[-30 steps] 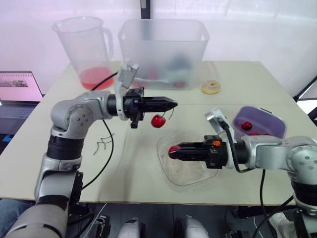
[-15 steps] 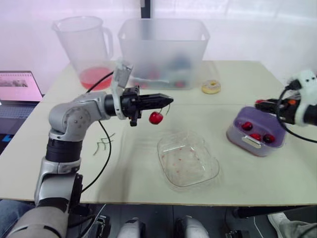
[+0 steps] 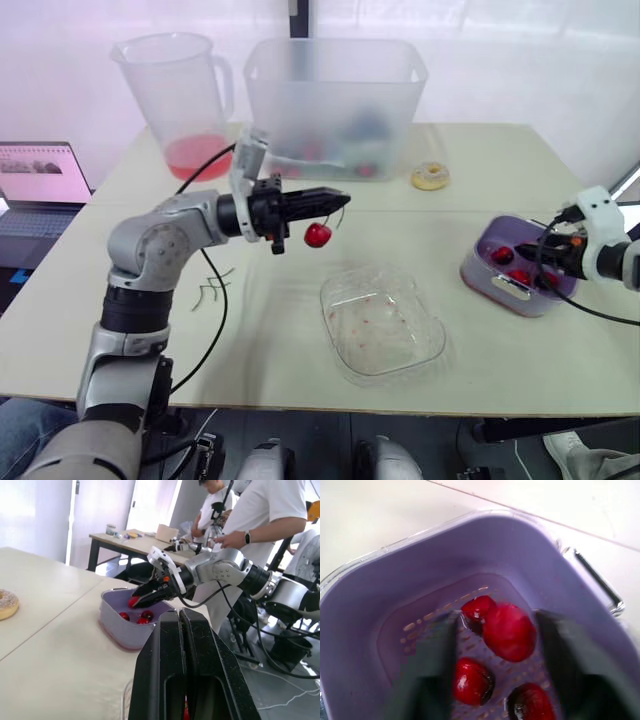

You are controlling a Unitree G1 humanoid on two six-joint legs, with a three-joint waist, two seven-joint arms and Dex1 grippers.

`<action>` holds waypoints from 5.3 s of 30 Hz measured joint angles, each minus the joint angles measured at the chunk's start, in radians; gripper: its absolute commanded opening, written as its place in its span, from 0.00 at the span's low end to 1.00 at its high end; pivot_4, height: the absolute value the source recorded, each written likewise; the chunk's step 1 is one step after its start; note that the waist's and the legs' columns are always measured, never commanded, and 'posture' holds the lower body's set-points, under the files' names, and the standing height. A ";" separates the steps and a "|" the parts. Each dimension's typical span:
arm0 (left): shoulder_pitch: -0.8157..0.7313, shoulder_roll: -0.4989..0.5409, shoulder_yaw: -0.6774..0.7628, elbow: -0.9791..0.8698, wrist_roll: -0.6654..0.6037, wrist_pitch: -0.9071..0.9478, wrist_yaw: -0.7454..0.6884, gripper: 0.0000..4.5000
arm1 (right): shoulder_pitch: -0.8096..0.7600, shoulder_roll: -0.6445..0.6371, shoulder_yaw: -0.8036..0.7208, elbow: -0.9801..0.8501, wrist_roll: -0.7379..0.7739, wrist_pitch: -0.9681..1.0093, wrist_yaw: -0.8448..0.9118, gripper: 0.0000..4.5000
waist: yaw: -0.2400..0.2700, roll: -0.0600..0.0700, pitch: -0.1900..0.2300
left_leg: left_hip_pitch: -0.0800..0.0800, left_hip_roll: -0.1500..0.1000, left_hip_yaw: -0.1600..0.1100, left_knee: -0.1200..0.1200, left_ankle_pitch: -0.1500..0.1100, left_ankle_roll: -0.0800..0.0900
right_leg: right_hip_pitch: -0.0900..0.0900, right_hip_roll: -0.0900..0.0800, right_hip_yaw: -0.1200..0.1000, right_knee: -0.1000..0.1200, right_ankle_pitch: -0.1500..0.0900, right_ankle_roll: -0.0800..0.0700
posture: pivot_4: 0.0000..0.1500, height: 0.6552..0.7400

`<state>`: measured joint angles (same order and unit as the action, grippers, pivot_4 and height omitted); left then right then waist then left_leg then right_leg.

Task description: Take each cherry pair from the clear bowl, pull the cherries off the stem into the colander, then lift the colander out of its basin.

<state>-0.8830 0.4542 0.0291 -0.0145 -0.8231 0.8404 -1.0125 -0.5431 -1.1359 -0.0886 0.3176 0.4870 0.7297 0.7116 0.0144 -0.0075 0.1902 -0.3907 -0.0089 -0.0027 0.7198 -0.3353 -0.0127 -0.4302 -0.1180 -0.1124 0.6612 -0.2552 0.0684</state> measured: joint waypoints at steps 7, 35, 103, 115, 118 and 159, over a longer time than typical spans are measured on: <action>-0.023 -0.023 0.007 0.006 -0.002 -0.004 0.023 0.00 | -0.095 -0.003 -0.074 -0.115 0.020 0.059 0.050 0.99 | -0.002 0.001 0.000 | 0.000 0.001 0.000 -0.001 0.000 0.000 | 0.000 0.001 0.000 0.000 0.000 0.000 | 1.00 0.39; -0.081 -0.128 0.044 0.012 -0.089 0.041 0.077 0.00 | -0.195 0.588 -0.048 -0.666 0.622 0.296 -0.147 0.79 | -0.002 0.000 0.000 | 0.001 0.000 -0.003 0.001 0.000 -0.001 | 0.001 0.001 -0.001 0.001 0.000 0.000 | 1.00 0.39; 0.013 -0.040 0.065 -0.048 -0.058 -0.003 0.137 0.00 | 0.038 0.101 -0.023 -0.096 -0.033 0.094 0.029 0.87 | -0.002 0.000 0.000 | 0.001 0.000 -0.001 0.000 0.000 -0.001 | 0.001 0.000 0.000 0.000 0.000 0.000 | 1.00 0.39; 0.051 0.039 0.064 -0.050 -0.058 0.040 0.149 0.00 | -0.087 0.064 -0.225 -0.332 0.133 0.042 0.232 0.99 | -0.004 0.000 0.000 | 0.001 0.001 -0.001 0.000 0.000 -0.001 | 0.001 0.001 0.000 0.000 0.000 0.000 | 1.00 0.39; 0.088 0.098 0.065 -0.073 -0.056 0.081 0.156 0.00 | -0.177 0.098 -0.219 -0.450 0.288 0.136 0.284 0.99 | -0.005 0.000 0.000 | 0.002 0.002 -0.002 -0.001 0.000 -0.001 | 0.001 0.001 0.000 0.000 0.000 0.000 | 1.00 0.39; 0.402 0.219 0.497 0.264 0.094 -0.092 0.420 0.99 | -0.225 0.228 -0.046 -0.618 0.501 0.272 0.221 1.00 | 0.000 -0.001 0.000 | 0.000 0.000 -0.003 0.000 0.000 -0.001 | 0.001 -0.001 -0.001 0.000 0.000 0.000 | 1.00 0.39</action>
<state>-0.4810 0.6733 0.5261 0.2498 -0.7286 0.7483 -0.5930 -0.7684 -0.9076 -0.1351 -0.3004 0.9883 1.0021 0.9327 0.0147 -0.0084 0.1899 -0.3903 -0.0088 -0.0058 0.7195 -0.3352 -0.0135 -0.4292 -0.1188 -0.1133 0.6613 -0.2549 0.0687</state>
